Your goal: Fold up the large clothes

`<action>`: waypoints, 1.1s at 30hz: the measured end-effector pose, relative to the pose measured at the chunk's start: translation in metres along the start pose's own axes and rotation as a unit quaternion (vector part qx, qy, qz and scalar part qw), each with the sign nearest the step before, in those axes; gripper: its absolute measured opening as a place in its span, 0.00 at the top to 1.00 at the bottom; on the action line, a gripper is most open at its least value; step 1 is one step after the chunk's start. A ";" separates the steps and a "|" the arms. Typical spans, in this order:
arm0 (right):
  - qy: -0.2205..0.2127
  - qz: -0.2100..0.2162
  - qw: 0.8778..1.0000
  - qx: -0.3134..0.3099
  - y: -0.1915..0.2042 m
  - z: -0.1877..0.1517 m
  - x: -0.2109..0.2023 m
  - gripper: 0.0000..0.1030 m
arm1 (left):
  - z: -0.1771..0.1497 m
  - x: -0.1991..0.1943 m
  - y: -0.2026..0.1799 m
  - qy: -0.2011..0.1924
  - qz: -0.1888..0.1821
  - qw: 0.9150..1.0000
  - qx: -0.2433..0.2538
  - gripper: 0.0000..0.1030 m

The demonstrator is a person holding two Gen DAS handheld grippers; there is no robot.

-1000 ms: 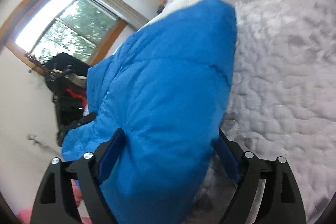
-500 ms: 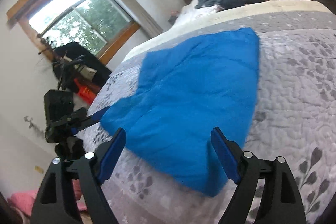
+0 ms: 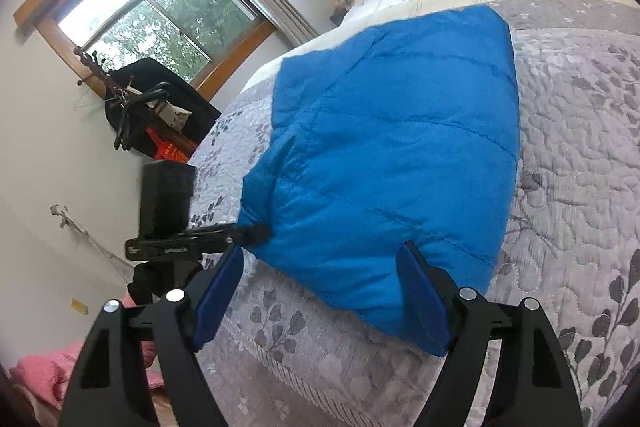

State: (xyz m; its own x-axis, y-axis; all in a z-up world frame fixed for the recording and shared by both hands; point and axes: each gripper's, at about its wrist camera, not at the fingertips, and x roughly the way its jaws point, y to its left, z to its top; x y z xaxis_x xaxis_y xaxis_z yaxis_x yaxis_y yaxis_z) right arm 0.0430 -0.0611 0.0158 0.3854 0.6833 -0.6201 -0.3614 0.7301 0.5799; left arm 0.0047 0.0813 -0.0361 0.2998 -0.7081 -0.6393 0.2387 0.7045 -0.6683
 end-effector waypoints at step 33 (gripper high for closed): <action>-0.004 -0.303 0.953 0.010 0.045 -0.062 -0.022 0.04 | -0.077 -0.069 -0.100 -0.097 0.221 0.967 0.083 0.09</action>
State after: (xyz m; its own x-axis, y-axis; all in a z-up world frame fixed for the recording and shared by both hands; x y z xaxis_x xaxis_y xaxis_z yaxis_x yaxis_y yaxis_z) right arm -0.0342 -0.0437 0.0227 0.5251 0.1371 -0.8399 -0.0548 0.9903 0.1273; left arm -0.1105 0.0555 0.0458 0.5712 -0.3241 -0.7541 0.1872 0.9460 -0.2647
